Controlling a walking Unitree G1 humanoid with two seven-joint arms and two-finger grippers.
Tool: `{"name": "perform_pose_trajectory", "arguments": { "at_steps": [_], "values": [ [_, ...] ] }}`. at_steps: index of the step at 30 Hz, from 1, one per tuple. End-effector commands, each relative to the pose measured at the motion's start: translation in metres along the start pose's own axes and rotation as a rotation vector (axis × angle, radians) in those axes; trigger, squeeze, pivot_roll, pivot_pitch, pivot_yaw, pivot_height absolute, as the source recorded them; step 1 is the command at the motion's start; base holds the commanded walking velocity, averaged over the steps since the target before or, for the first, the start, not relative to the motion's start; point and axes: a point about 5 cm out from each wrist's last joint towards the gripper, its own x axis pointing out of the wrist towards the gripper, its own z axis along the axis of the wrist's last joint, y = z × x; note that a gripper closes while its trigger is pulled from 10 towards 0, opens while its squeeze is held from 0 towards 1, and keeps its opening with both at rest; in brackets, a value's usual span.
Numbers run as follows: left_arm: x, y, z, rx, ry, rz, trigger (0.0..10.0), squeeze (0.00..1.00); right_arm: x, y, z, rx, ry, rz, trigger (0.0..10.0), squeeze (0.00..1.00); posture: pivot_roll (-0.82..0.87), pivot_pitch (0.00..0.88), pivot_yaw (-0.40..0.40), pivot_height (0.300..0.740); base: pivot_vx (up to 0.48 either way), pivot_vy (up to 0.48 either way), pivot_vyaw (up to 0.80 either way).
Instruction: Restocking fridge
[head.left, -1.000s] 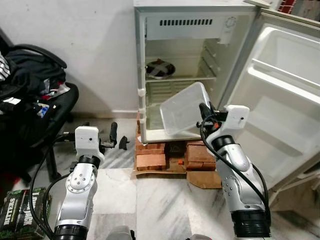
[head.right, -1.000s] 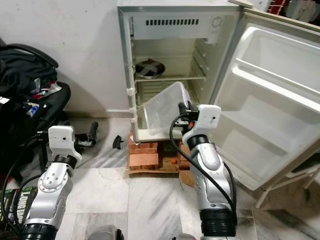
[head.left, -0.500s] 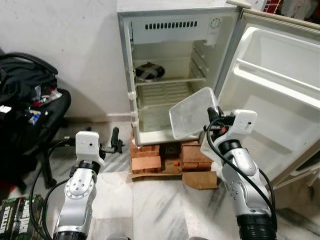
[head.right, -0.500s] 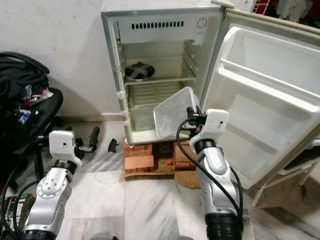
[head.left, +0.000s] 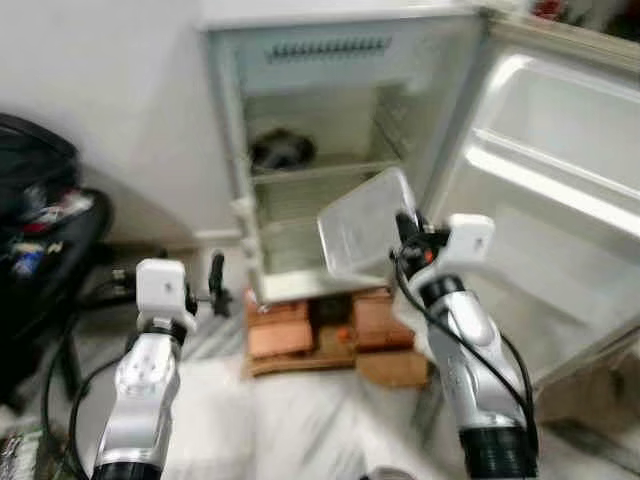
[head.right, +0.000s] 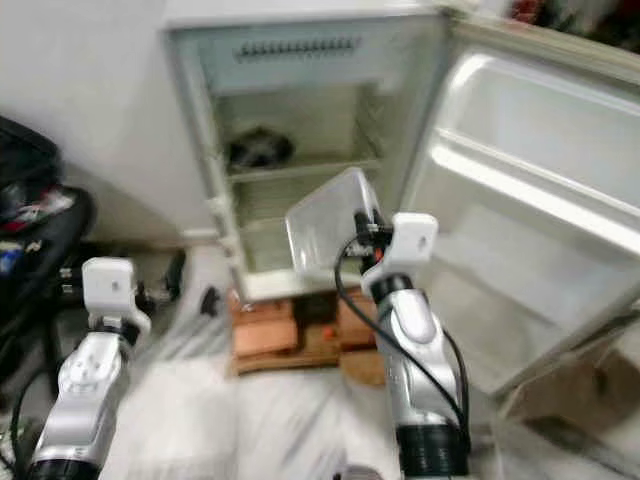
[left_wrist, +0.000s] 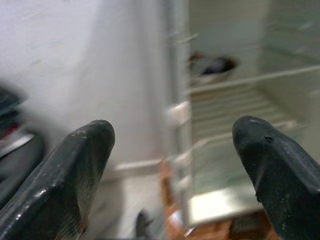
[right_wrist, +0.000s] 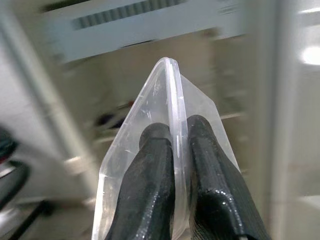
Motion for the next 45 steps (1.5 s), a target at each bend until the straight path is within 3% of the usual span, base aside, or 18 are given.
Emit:
{"name": "perform_pose_trajectory", "arguments": {
  "at_steps": [1, 11, 24, 33, 45],
  "values": [
    [0.002, -0.012, 0.003, -0.019, -0.014, -0.041, 10.0, 0.0, -0.004, -0.013, 0.004, -0.022, -0.013, -0.041, 10.0, 0.0, -0.01, 0.011, -0.007, 0.74, 0.394, 0.274, 0.0],
    [0.004, -0.014, 0.001, -0.027, 0.012, -0.016, 10.0, 0.0, -0.004, -0.013, 0.003, -0.017, -0.009, -0.041, 10.0, 0.0, -0.01, 0.011, -0.007, 0.74, 0.271, 0.368, 0.0],
    [0.004, -0.013, 0.002, -0.011, -0.002, -0.02, 10.0, 0.0, -0.004, -0.011, 0.002, -0.013, -0.006, -0.033, 10.0, 0.0, -0.01, 0.012, -0.008, 0.74, 0.0, 0.0, 0.0],
    [0.003, -0.013, 0.003, -0.01, -0.005, -0.029, 10.0, 0.0, -0.003, -0.011, 0.003, -0.015, -0.008, -0.035, 10.0, 0.0, -0.01, 0.011, -0.008, 0.74, 0.395, 0.0, 0.0],
    [-0.013, 0.001, -0.002, -0.002, 0.019, -0.033, 10.0, 0.0, -0.003, -0.02, 0.005, -0.03, -0.011, -0.056, 10.0, 0.0, 0.0, 0.012, -0.014, 0.74, 0.407, 0.0, 0.0]
  ]
}}
